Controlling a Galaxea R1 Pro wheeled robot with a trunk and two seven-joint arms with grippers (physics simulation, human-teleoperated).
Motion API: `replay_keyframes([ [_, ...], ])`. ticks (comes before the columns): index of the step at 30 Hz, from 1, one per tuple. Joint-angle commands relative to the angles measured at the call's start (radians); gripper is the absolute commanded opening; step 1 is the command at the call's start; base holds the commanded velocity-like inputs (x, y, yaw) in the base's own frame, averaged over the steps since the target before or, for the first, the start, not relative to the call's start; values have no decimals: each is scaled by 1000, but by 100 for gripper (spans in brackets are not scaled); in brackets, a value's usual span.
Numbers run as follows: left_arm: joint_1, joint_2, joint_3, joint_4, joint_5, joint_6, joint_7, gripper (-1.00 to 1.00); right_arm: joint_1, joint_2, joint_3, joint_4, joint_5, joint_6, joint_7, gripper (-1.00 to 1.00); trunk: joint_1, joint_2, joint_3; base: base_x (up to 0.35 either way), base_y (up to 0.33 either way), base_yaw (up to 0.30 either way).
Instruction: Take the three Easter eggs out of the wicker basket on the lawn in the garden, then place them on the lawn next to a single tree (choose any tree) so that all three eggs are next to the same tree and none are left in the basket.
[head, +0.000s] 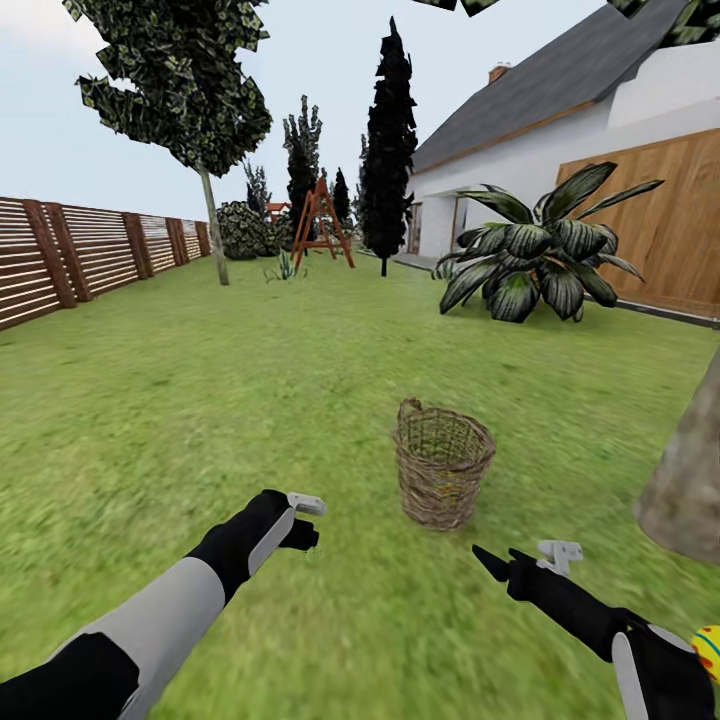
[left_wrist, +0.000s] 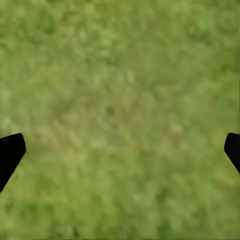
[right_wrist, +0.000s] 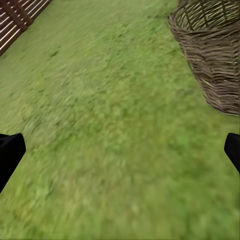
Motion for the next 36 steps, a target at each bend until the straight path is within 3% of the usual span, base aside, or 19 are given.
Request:
replay_keyframes([
  [1,-1,1,-5,-1,11,2,9,100,-1,1,-2,0,-4,9,3,100,0,0,-1,236,221,-197],
  [11,-1,1,-5,-1,11,2,8,100,-2,1,-2,1,-4,9,3,100,0,0,2,250,207,-163],
  [36,-1,1,-5,-1,11,1,10,100,-1,1,32,-1,-1,8,2,100,0,0,2,262,180,-6],
])
